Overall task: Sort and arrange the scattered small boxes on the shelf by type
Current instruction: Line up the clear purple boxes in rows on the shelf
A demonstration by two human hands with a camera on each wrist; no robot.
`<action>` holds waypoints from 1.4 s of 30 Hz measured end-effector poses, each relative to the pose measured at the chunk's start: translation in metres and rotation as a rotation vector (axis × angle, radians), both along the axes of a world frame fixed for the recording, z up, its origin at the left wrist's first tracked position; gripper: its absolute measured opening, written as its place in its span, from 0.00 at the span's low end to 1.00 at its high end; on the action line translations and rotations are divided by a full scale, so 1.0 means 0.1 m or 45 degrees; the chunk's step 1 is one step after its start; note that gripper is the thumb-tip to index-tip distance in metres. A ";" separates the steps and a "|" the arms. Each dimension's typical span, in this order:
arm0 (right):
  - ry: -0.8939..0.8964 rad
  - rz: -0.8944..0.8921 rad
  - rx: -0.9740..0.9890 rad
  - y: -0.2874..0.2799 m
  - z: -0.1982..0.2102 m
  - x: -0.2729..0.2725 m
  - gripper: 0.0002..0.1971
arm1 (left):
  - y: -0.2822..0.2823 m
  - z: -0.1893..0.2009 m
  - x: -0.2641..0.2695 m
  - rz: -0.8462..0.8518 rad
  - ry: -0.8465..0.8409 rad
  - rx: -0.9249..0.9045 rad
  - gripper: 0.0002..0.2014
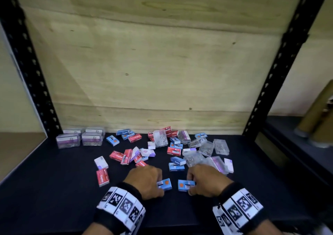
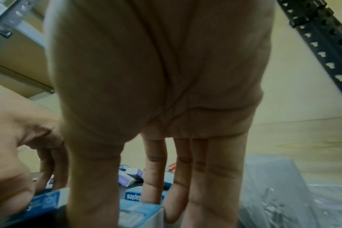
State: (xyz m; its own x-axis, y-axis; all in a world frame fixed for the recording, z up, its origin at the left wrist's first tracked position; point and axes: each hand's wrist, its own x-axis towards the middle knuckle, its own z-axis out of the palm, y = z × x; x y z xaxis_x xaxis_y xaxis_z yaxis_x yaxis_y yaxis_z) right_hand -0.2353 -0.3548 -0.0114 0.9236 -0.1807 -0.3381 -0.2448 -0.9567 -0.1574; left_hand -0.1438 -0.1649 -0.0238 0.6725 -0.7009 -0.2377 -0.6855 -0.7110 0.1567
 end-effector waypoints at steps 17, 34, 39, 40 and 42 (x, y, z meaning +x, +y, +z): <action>-0.111 0.009 0.021 -0.04 -0.05 -0.06 0.20 | -0.08 0.02 0.00 -0.066 -0.039 0.085 0.21; -0.273 -0.237 0.363 -1.02 0.29 -0.24 0.11 | -1.06 0.59 0.31 -0.218 -0.109 -0.153 0.17; -0.137 -0.249 0.315 -1.09 0.22 -0.07 0.22 | -1.61 0.60 0.52 -0.280 -0.215 -0.090 0.19; -0.111 -0.243 0.312 -1.11 0.19 -0.04 0.24 | -1.70 0.59 0.55 -0.286 -0.233 -0.069 0.19; -0.065 -0.230 0.321 -1.11 0.14 0.00 0.28 | -1.84 0.56 0.59 -0.282 -0.261 -0.013 0.21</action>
State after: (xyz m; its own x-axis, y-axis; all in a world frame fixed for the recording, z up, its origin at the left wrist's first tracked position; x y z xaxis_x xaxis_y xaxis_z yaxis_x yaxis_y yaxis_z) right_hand -0.2352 -0.4662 0.0028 0.9011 -0.2599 -0.3470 -0.3931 -0.8276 -0.4008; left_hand -0.0847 -0.3494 0.0325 0.5362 -0.8375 -0.1051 -0.8418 -0.5397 0.0056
